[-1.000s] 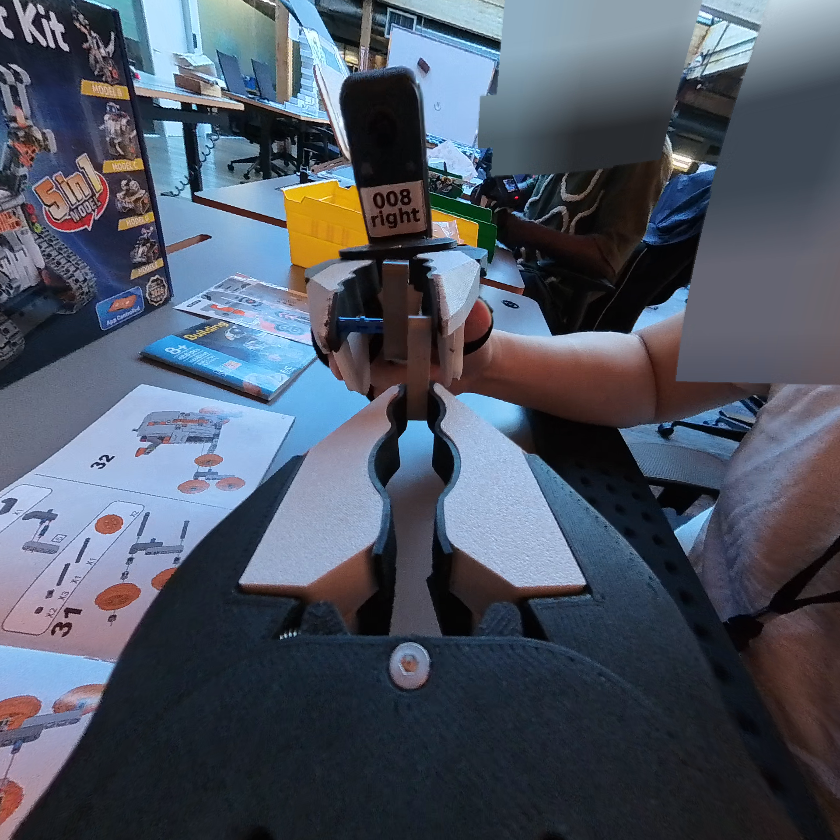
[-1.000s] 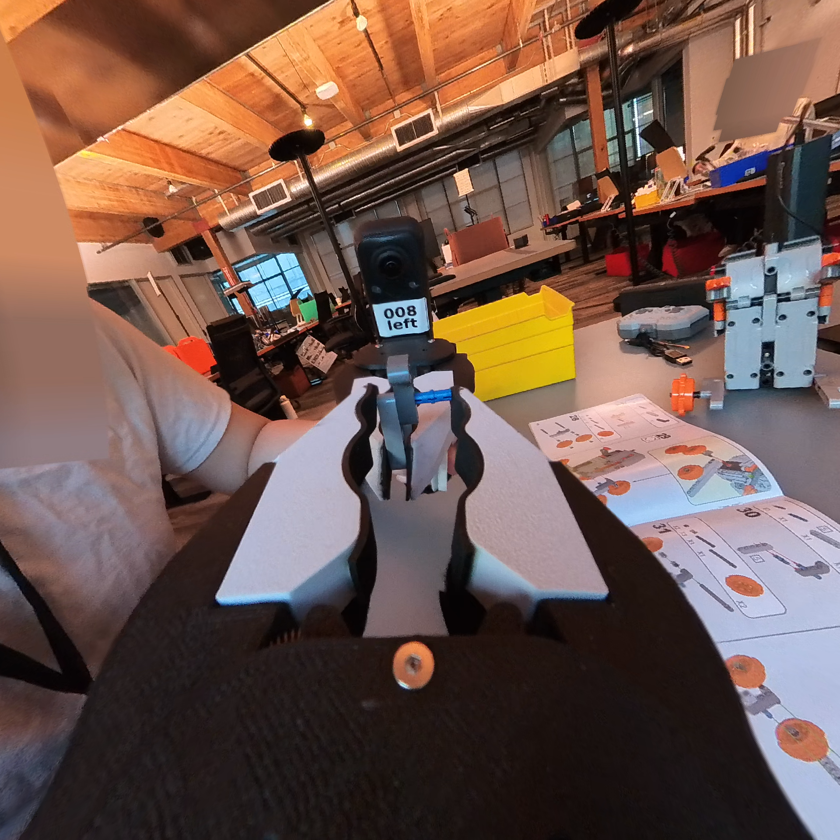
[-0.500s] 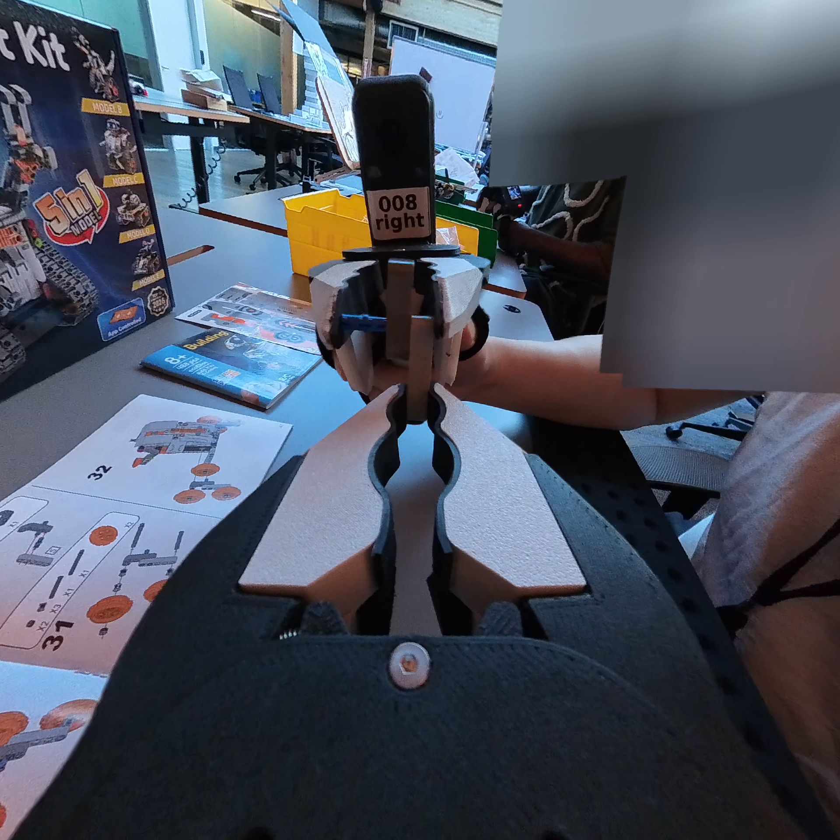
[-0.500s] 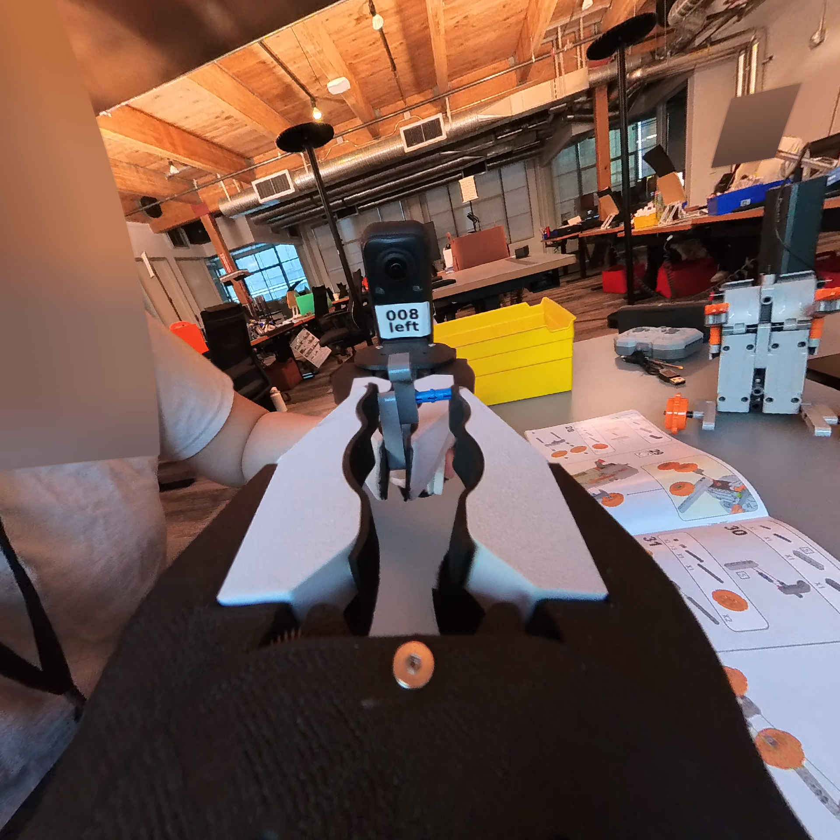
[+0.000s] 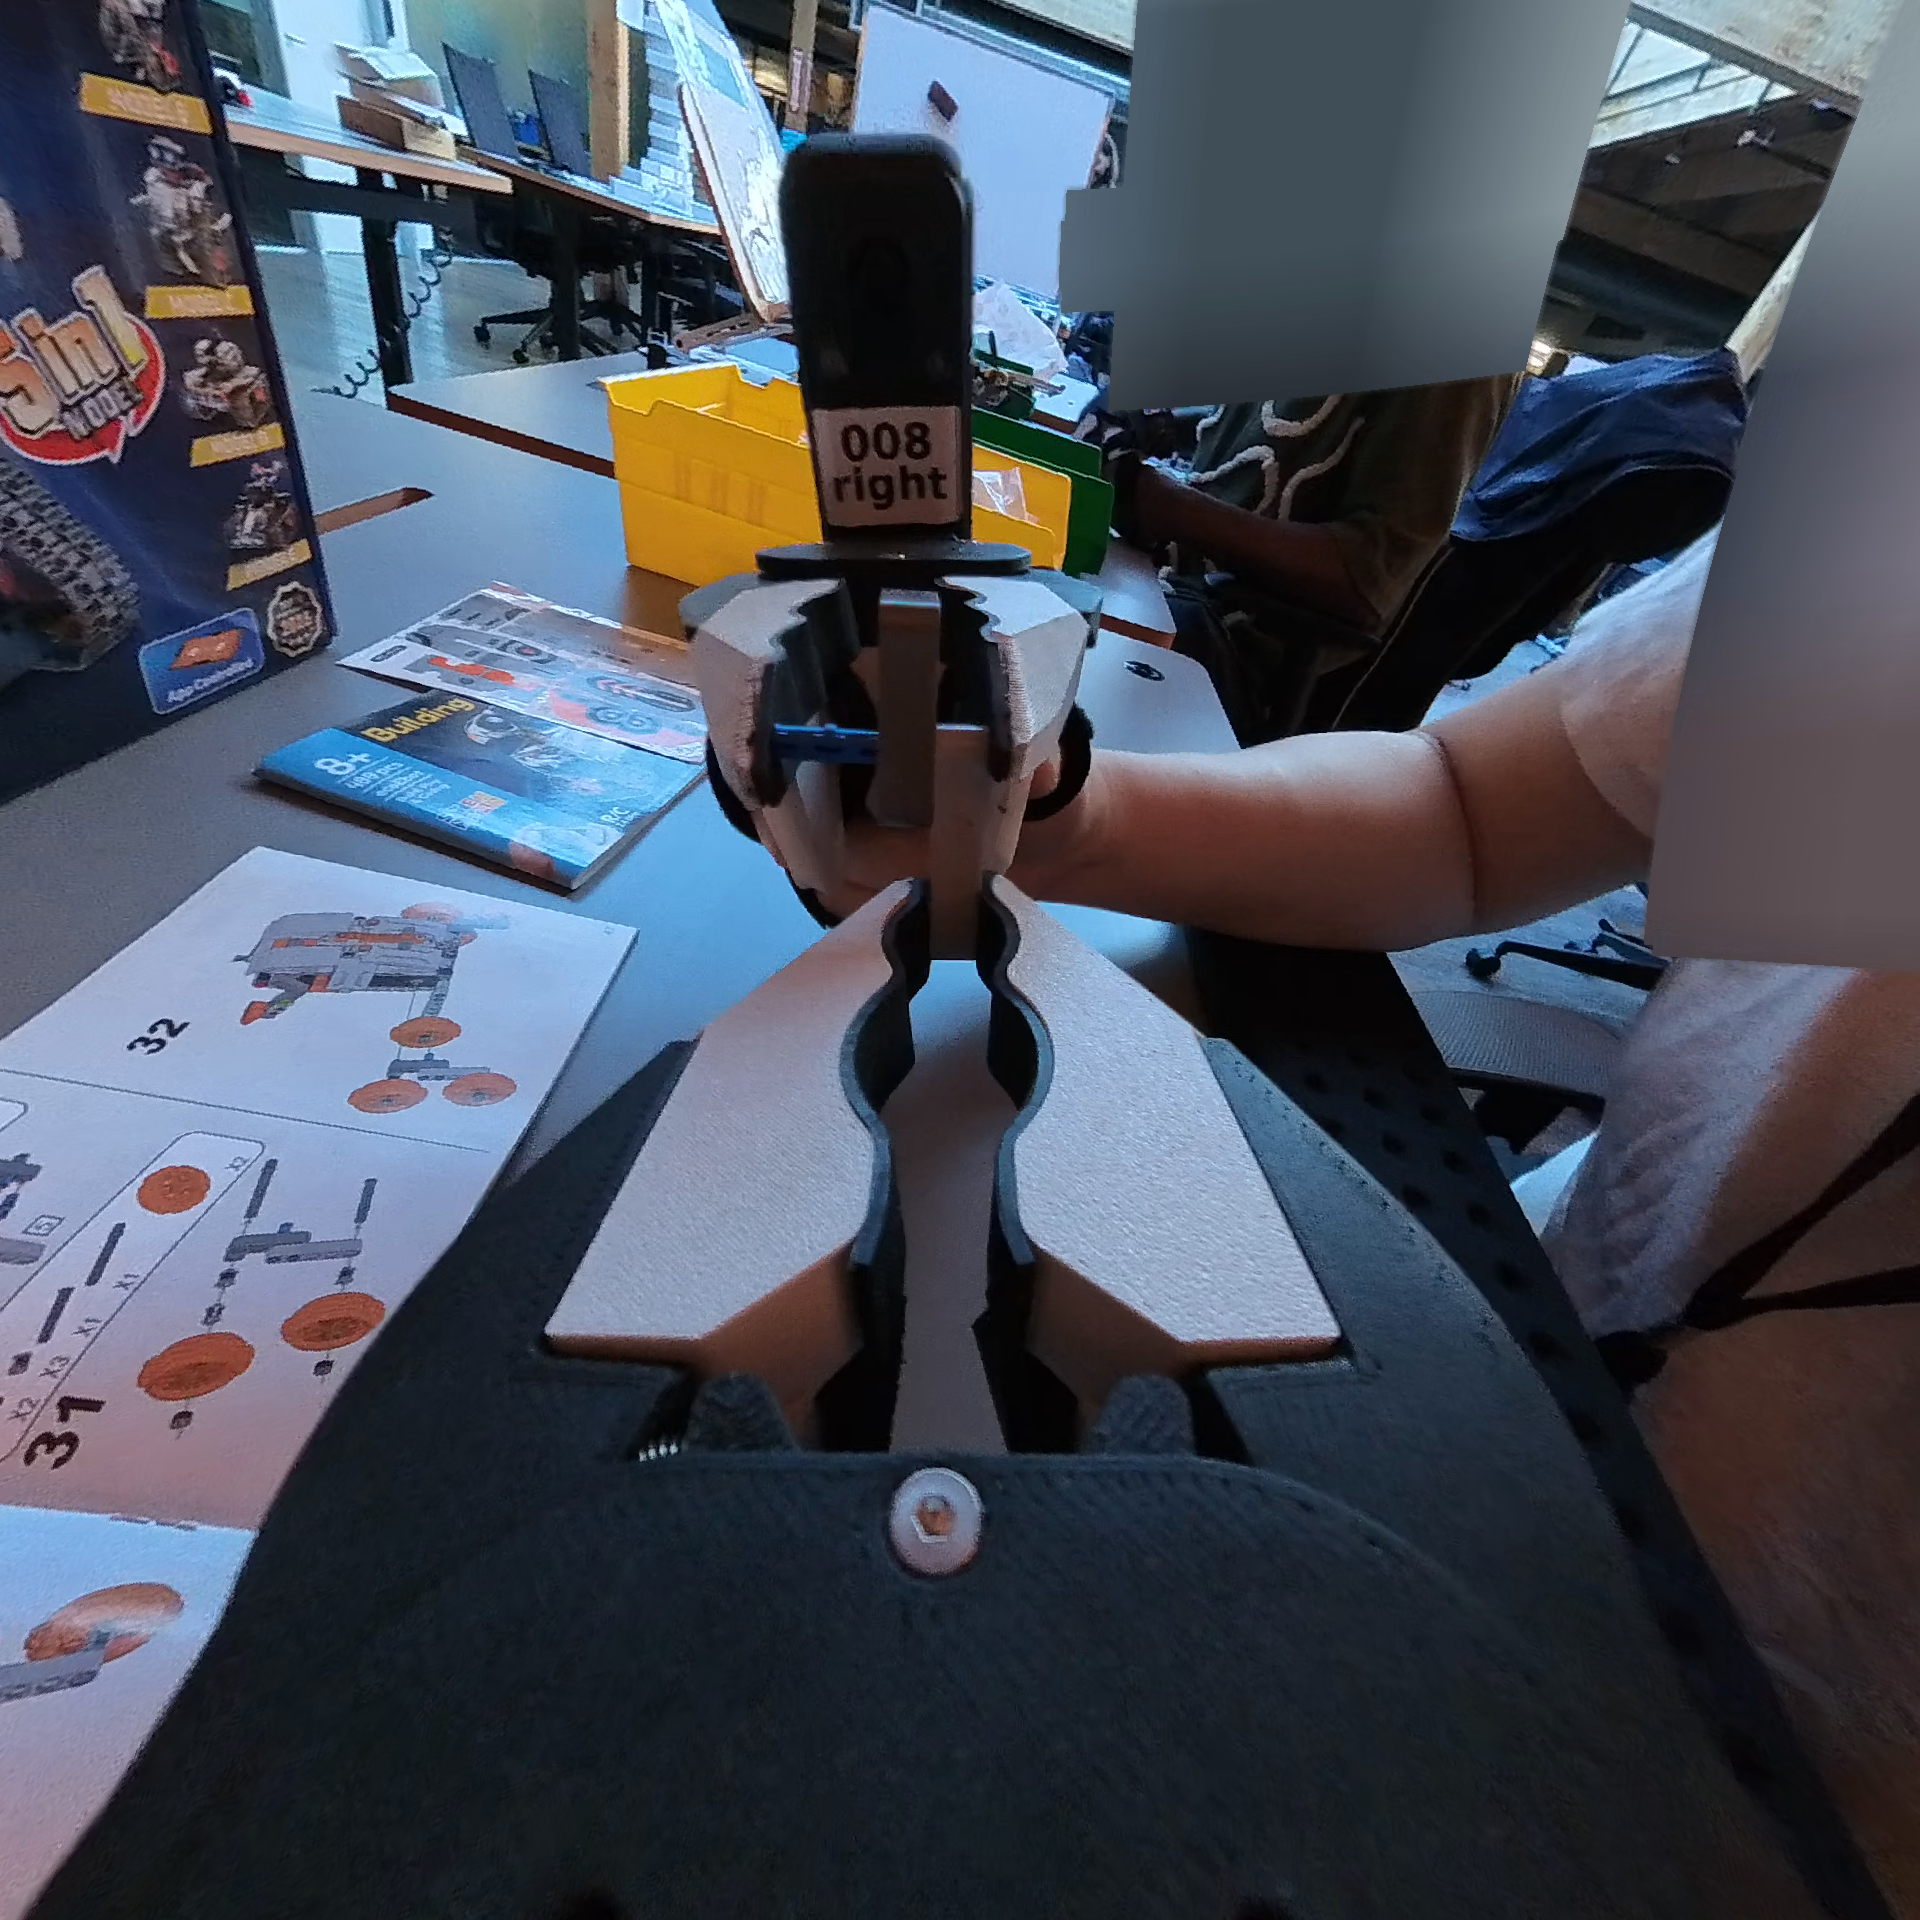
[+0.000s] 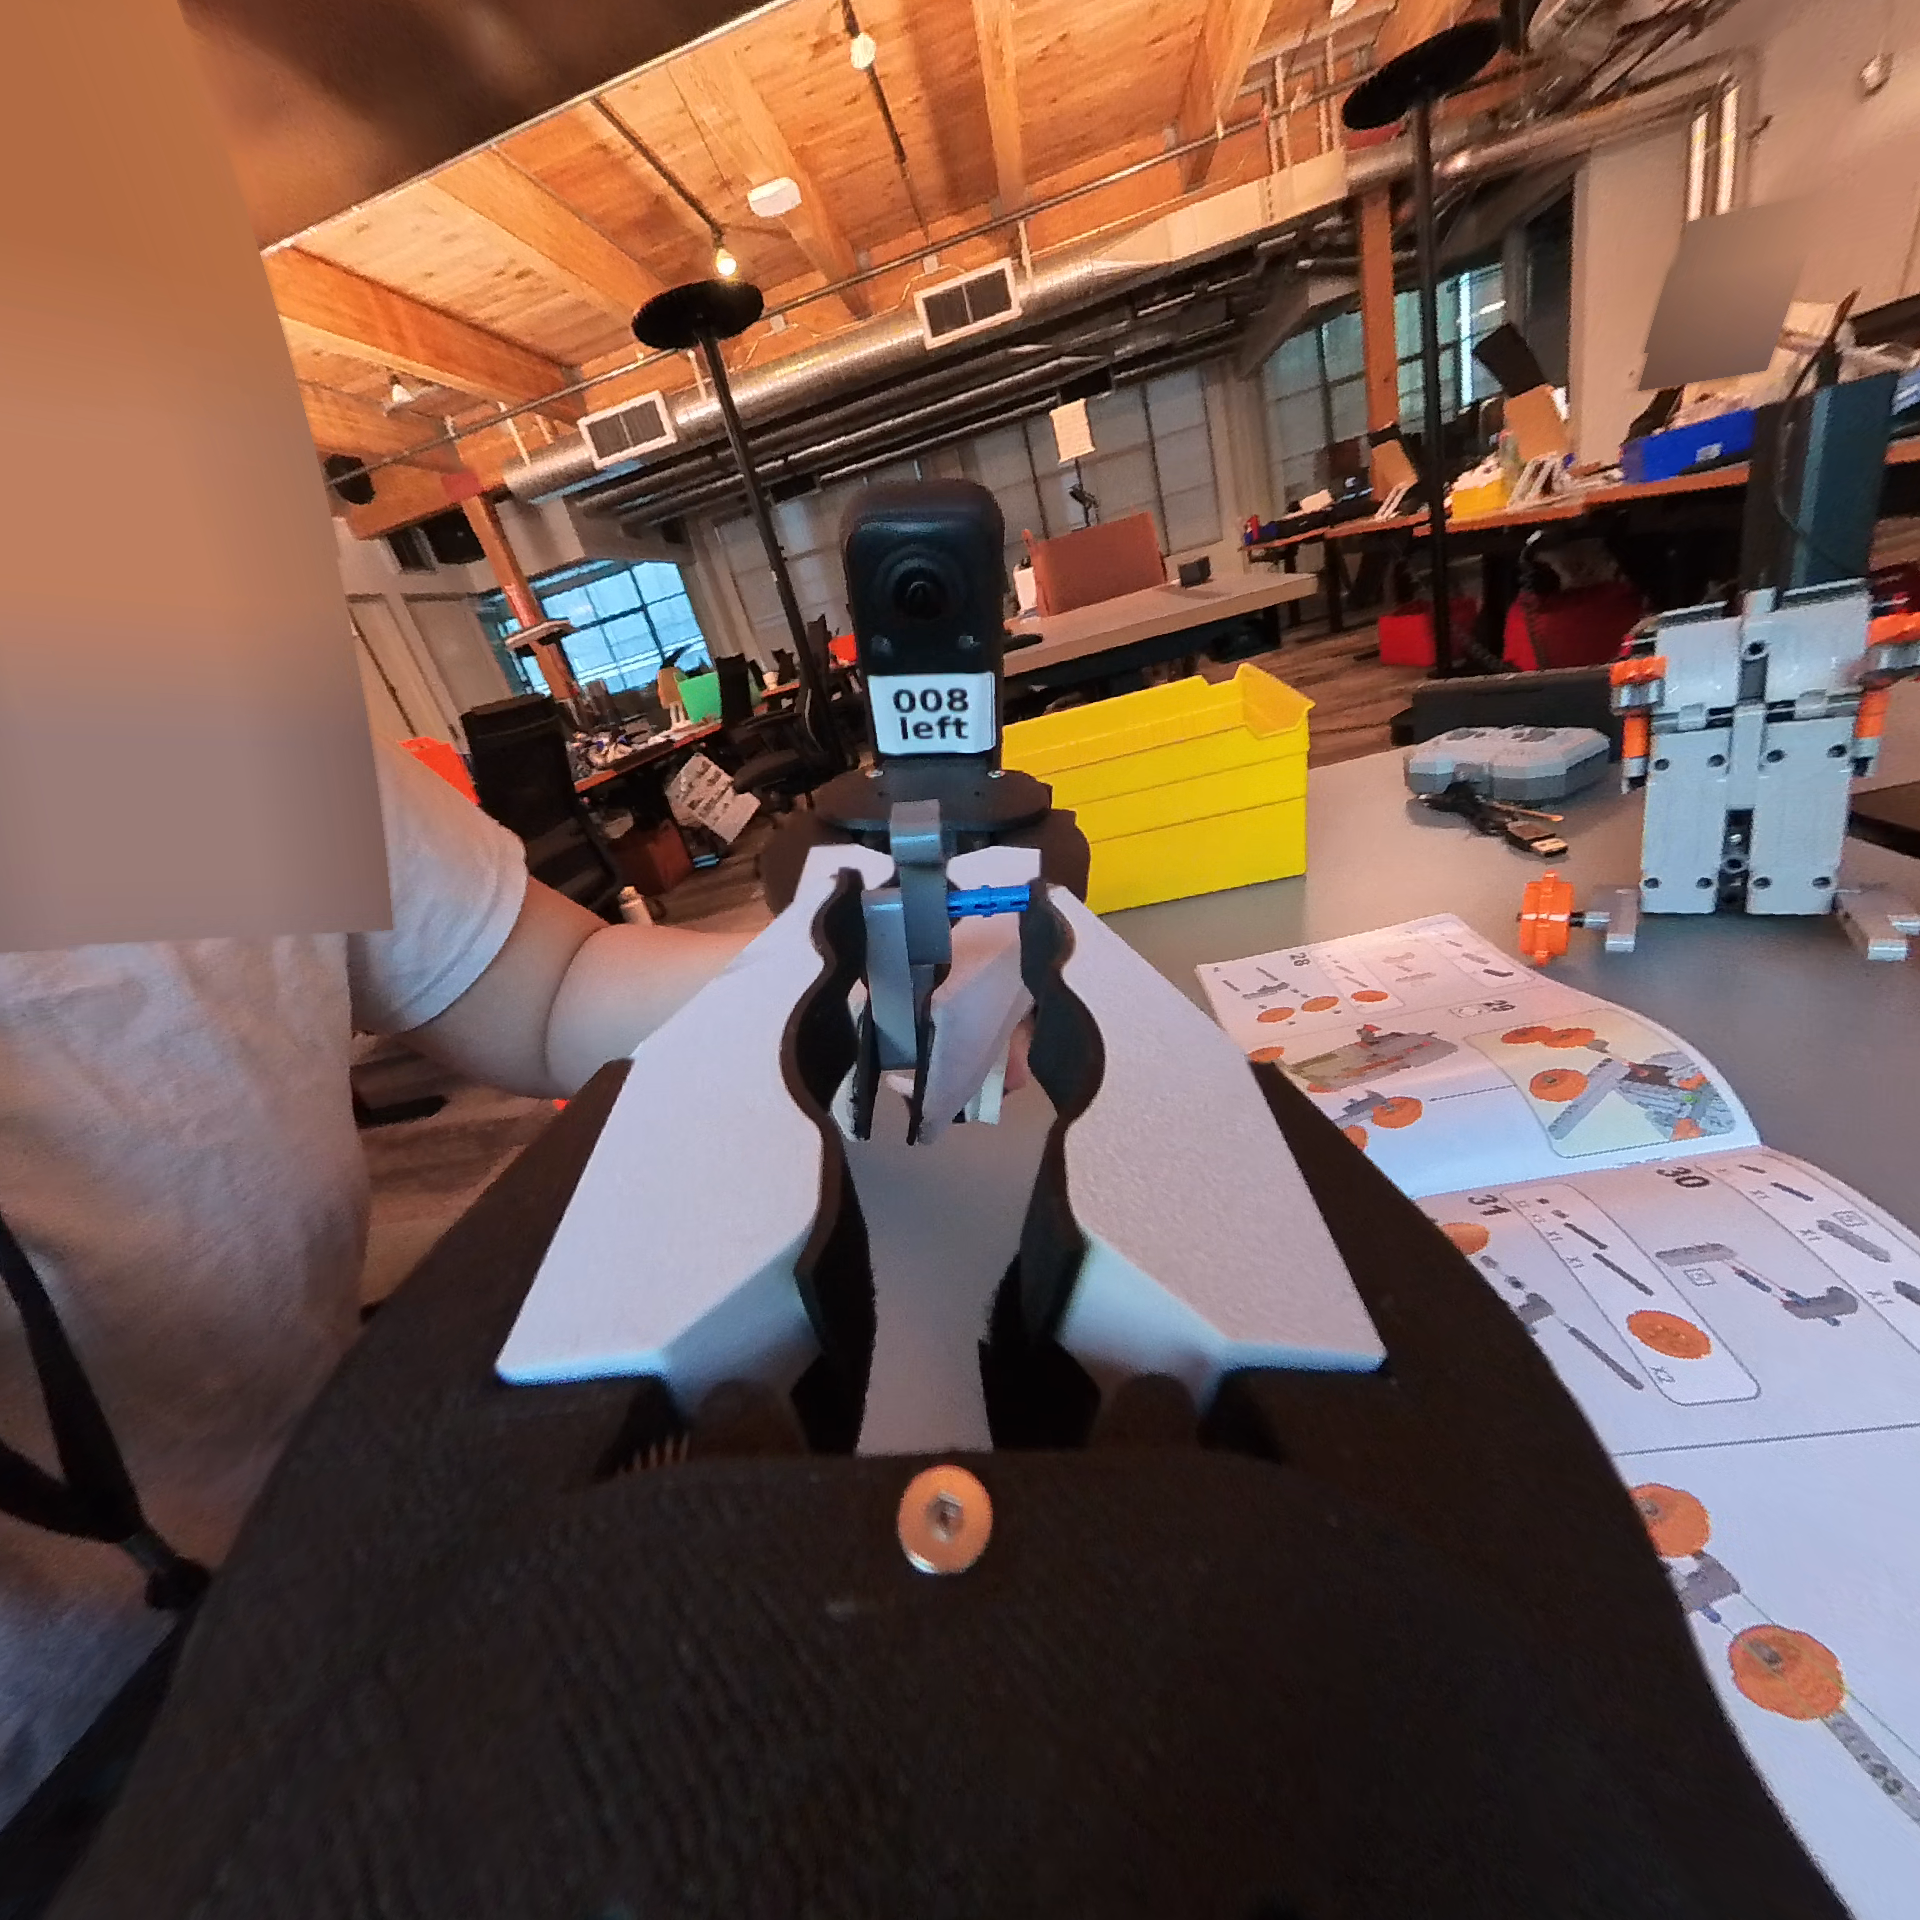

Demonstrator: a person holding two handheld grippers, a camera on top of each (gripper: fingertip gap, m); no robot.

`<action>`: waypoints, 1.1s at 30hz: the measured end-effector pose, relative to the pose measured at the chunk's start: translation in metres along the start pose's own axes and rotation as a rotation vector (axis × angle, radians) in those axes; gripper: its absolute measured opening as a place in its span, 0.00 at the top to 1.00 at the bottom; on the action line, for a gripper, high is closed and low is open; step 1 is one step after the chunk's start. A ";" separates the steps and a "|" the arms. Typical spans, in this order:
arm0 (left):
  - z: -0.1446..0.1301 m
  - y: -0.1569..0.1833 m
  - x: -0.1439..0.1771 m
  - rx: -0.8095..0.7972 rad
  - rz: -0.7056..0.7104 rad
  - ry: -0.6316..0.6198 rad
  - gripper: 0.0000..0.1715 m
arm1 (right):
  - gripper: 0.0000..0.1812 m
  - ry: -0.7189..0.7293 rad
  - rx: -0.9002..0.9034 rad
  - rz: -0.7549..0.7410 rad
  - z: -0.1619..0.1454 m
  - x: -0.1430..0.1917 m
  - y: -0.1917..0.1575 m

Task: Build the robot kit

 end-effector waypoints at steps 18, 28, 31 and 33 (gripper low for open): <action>0.015 -0.030 0.012 0.571 -0.033 0.239 0.98 | 0.84 0.036 -0.349 -0.084 -0.006 0.002 0.035; 0.016 -0.025 0.011 0.650 -0.116 0.255 0.97 | 0.86 0.030 -0.444 -0.007 -0.010 -0.004 0.030; 0.016 -0.025 0.011 0.660 -0.125 0.257 0.97 | 0.87 0.022 -0.434 -0.015 -0.010 -0.004 0.030; 0.014 -0.027 0.010 0.651 -0.103 0.246 0.97 | 0.87 0.003 -0.421 -0.040 -0.012 -0.004 0.031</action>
Point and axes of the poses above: each gripper's, where its closed fingertips meet, x back along the fingers, z out of its top, y = z × x across the jaws, the point moved 1 cm from there along x, back along the fingers, and after that the axes turned 4 degrees about -y, right-handed, at the moved point
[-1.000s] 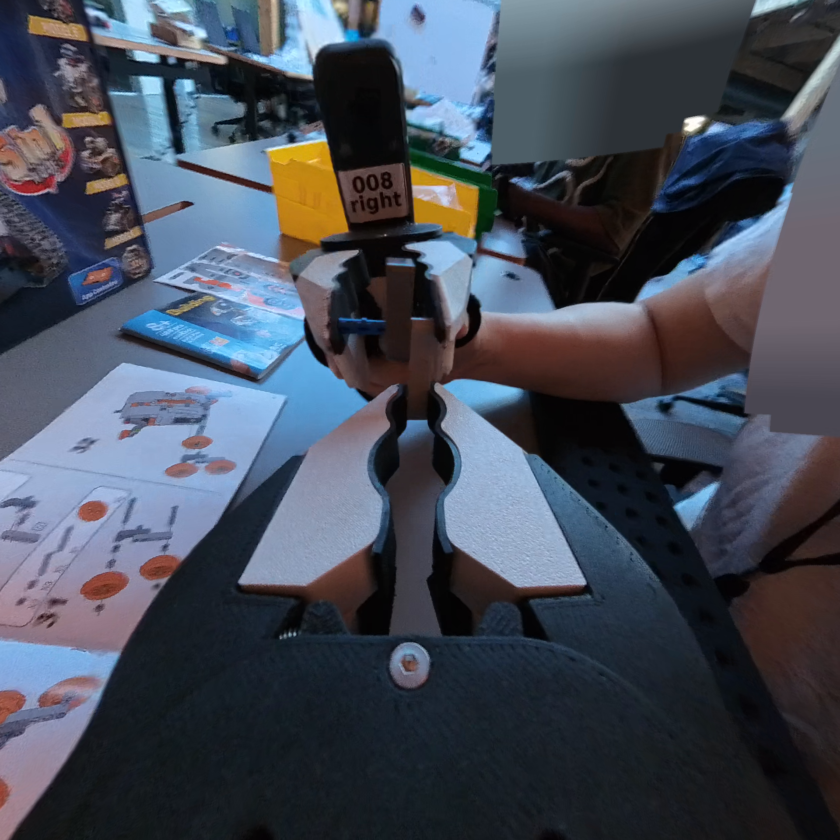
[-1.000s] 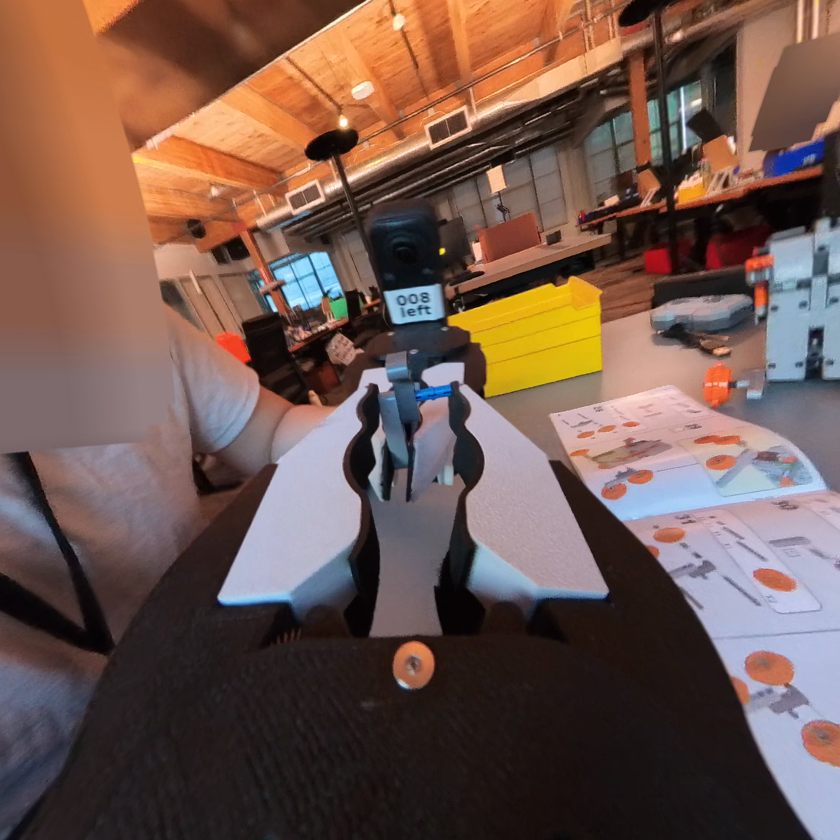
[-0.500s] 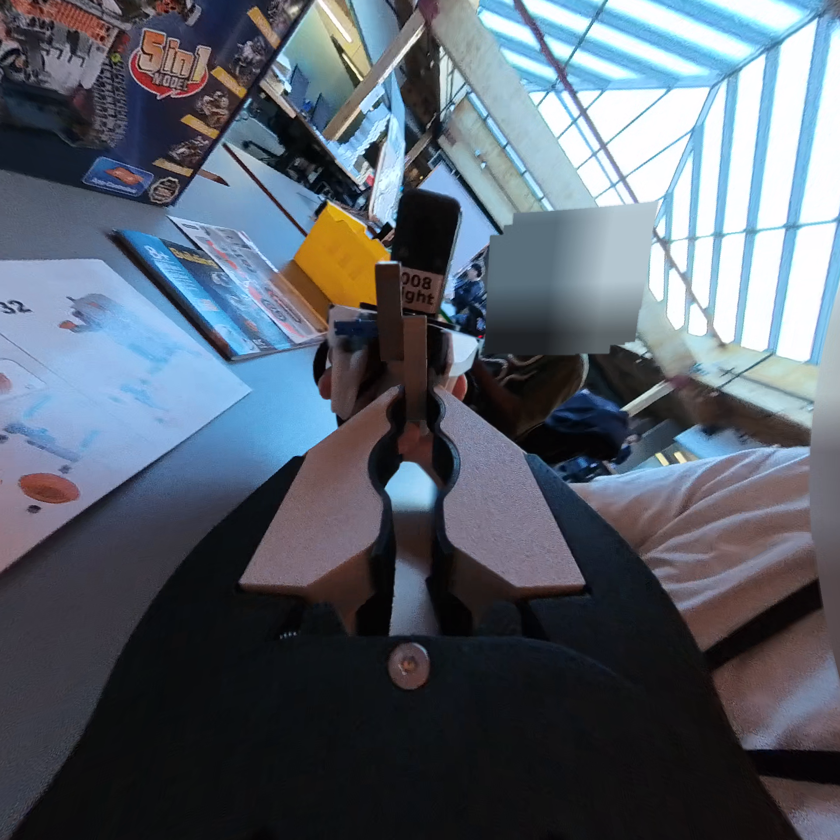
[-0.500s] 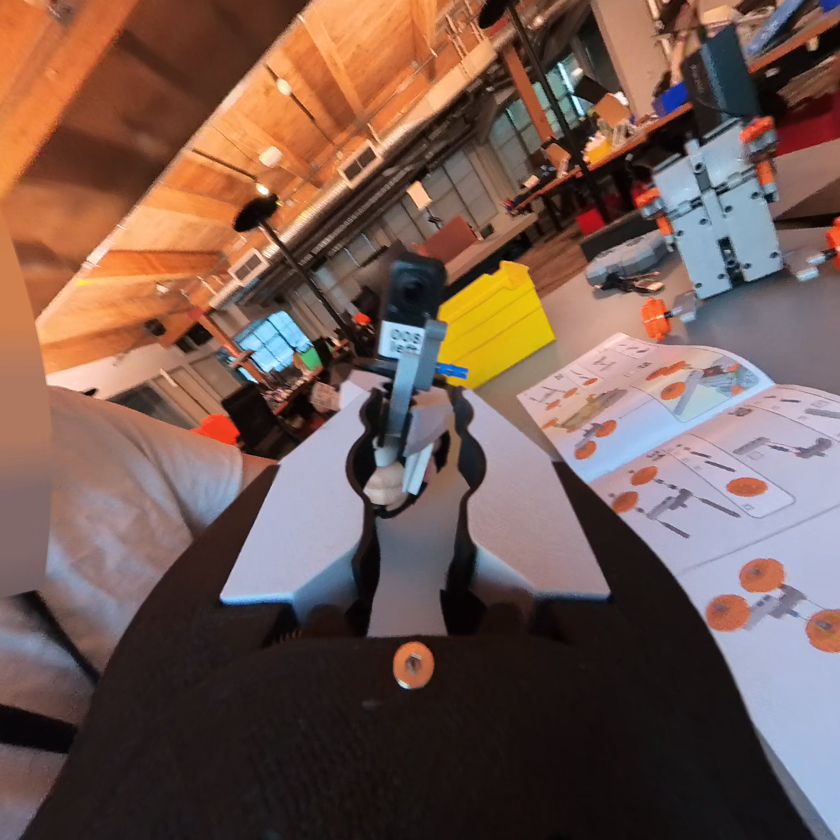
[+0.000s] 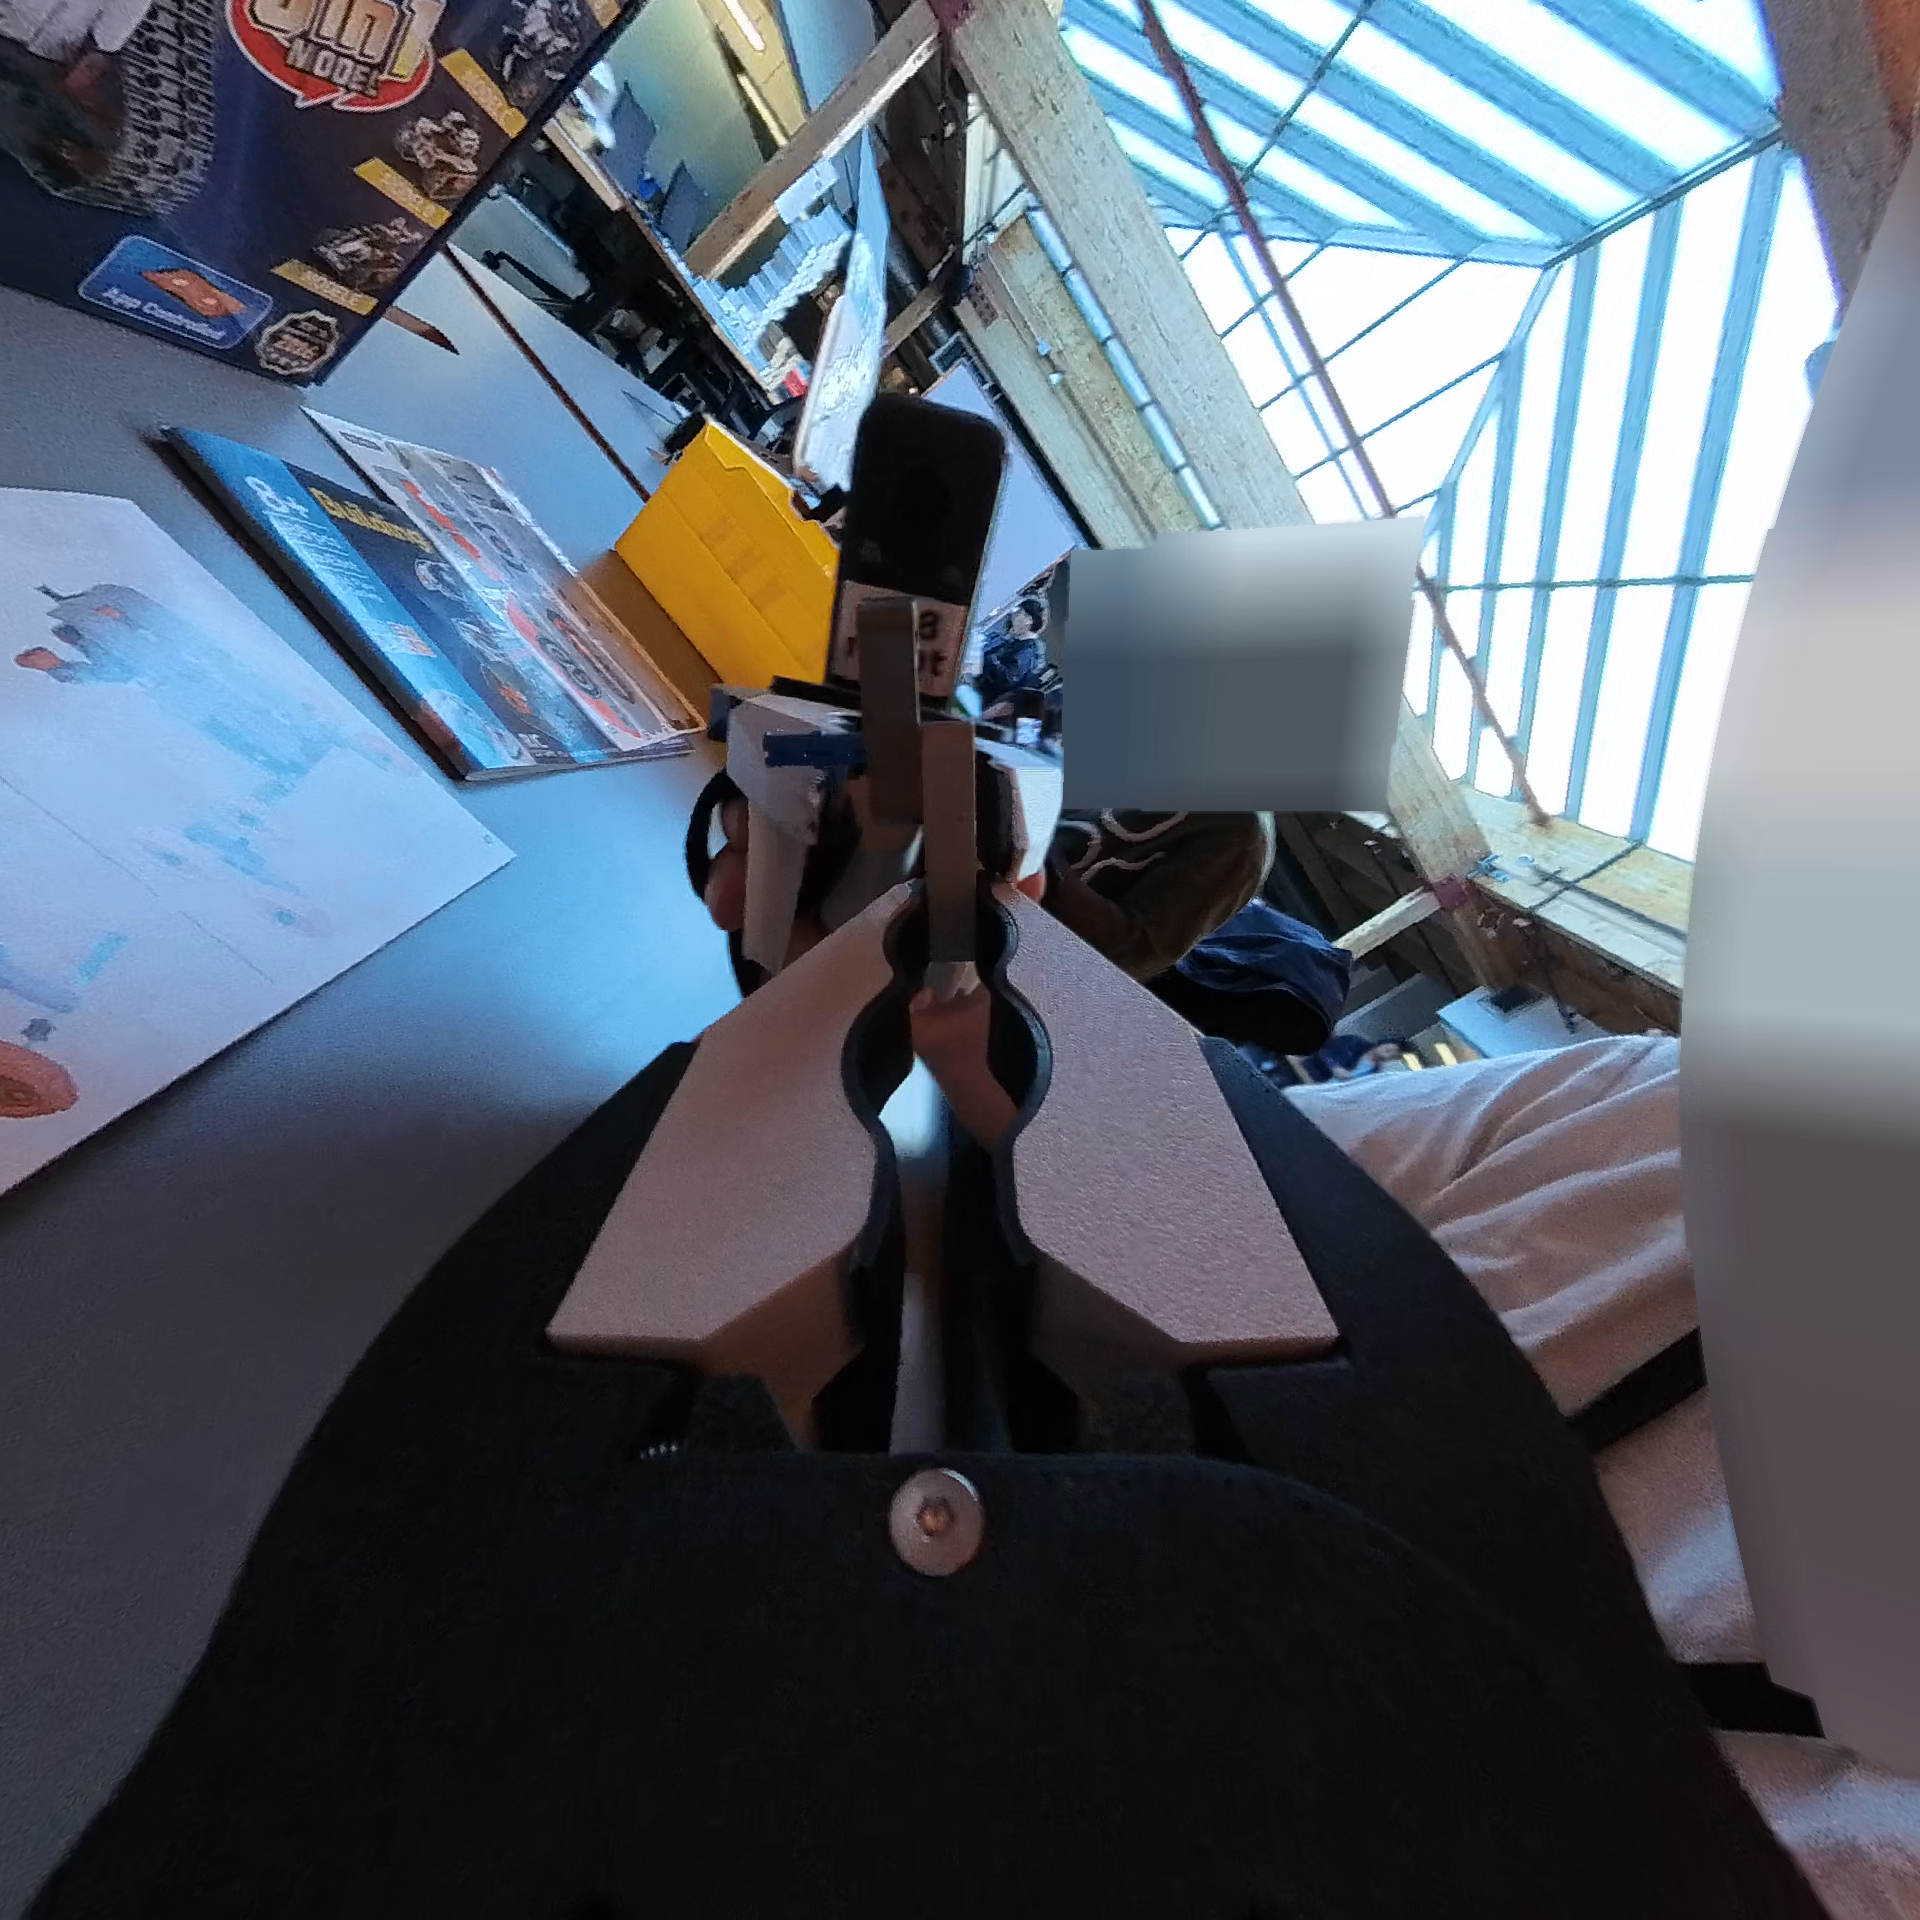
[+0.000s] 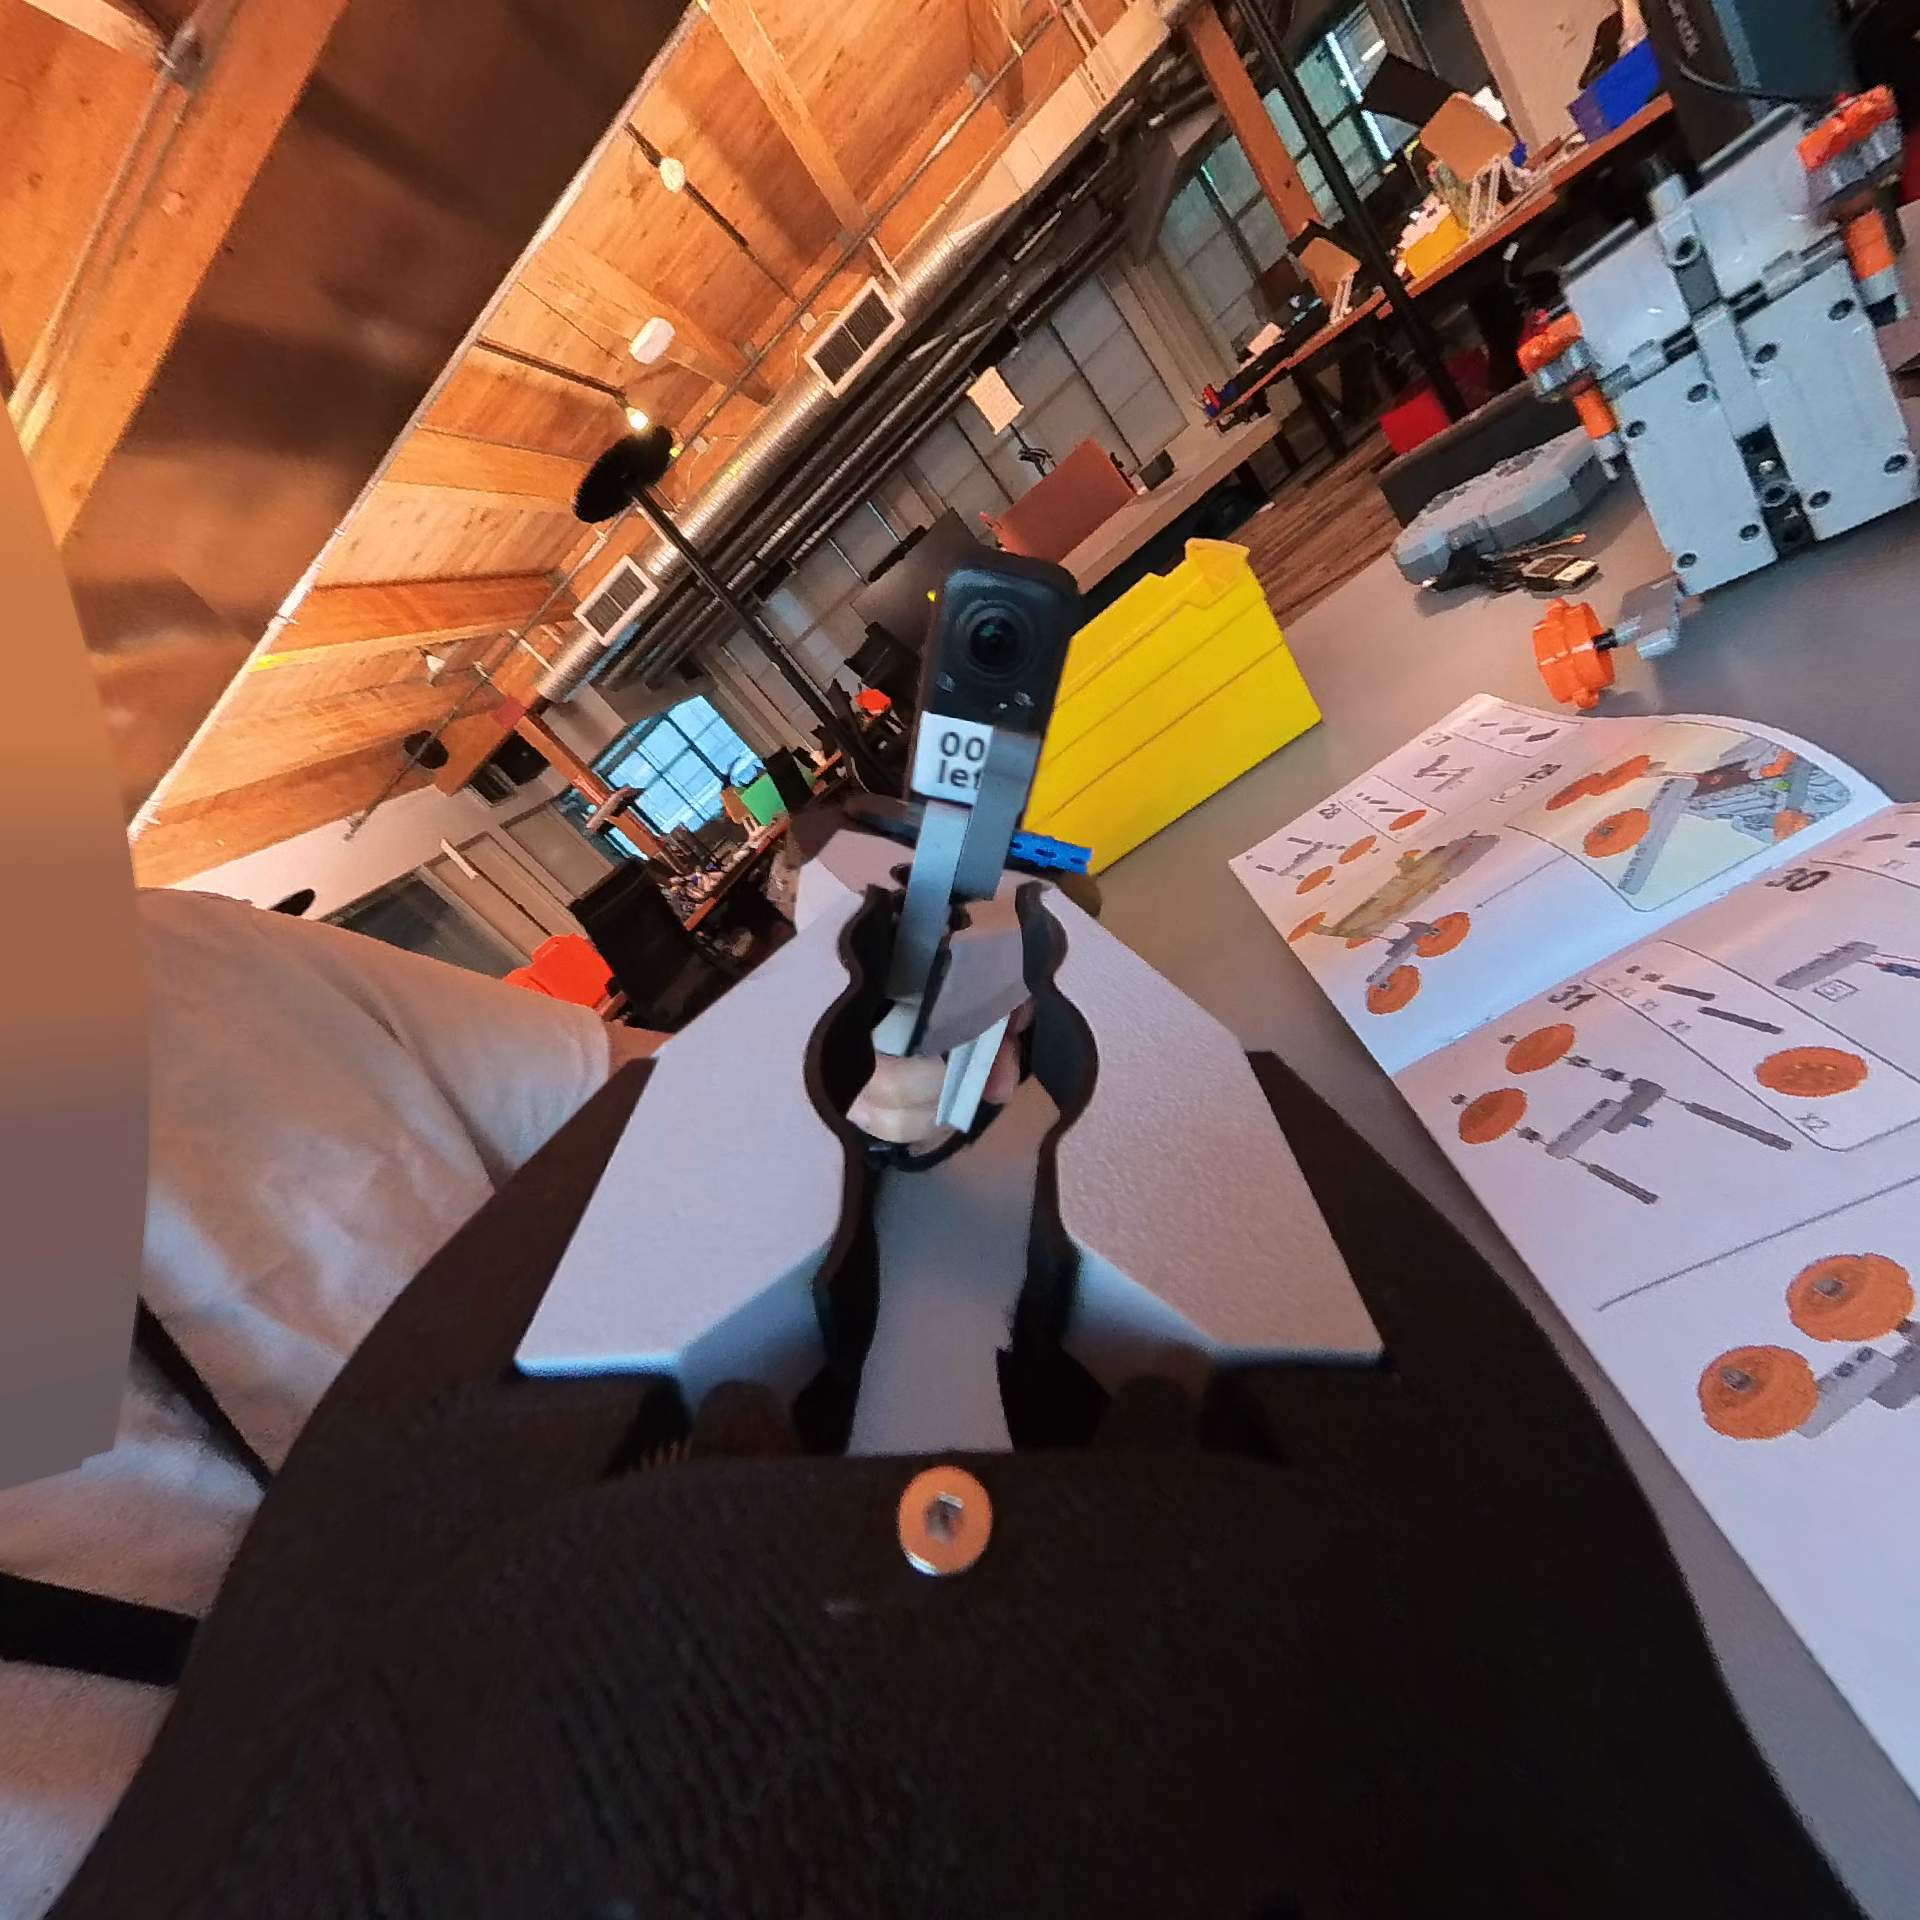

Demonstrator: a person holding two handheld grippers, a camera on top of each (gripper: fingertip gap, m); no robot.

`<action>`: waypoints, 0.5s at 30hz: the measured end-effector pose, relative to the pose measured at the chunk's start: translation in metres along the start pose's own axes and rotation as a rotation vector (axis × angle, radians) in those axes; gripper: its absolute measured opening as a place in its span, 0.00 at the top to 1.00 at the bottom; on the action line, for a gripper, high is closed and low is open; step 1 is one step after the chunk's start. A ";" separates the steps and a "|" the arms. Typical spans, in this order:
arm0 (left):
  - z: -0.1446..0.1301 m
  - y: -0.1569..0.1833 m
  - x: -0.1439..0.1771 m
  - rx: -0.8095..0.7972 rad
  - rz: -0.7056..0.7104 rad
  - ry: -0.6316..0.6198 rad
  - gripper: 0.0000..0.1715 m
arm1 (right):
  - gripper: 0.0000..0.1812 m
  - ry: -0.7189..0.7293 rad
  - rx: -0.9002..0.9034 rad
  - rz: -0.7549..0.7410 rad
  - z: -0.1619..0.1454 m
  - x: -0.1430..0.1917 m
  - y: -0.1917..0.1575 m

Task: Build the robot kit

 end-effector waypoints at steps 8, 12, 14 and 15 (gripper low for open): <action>-0.005 -0.056 0.013 -0.525 0.657 -0.167 0.97 | 0.83 -0.067 0.167 -0.339 -0.006 -0.003 0.025; -0.006 -0.055 0.010 -0.617 0.714 -0.184 0.97 | 0.93 -0.075 0.212 -0.384 -0.007 -0.002 0.027; -0.001 -0.045 0.008 -0.648 0.645 -0.146 0.88 | 0.93 -0.082 0.175 -0.365 -0.004 0.005 0.027; 0.003 -0.037 0.007 -0.642 0.586 -0.119 0.80 | 0.93 -0.085 0.159 -0.343 -0.003 0.011 0.027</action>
Point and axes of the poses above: each gripper's, where its closed fingertips meet, x back along the fingers, z out of its top, y = z × x across the jaws, the point moved 1 cm from there along x, back along the fingers, and after that the axes turned 4 degrees about -y, right-handed, at the moved point
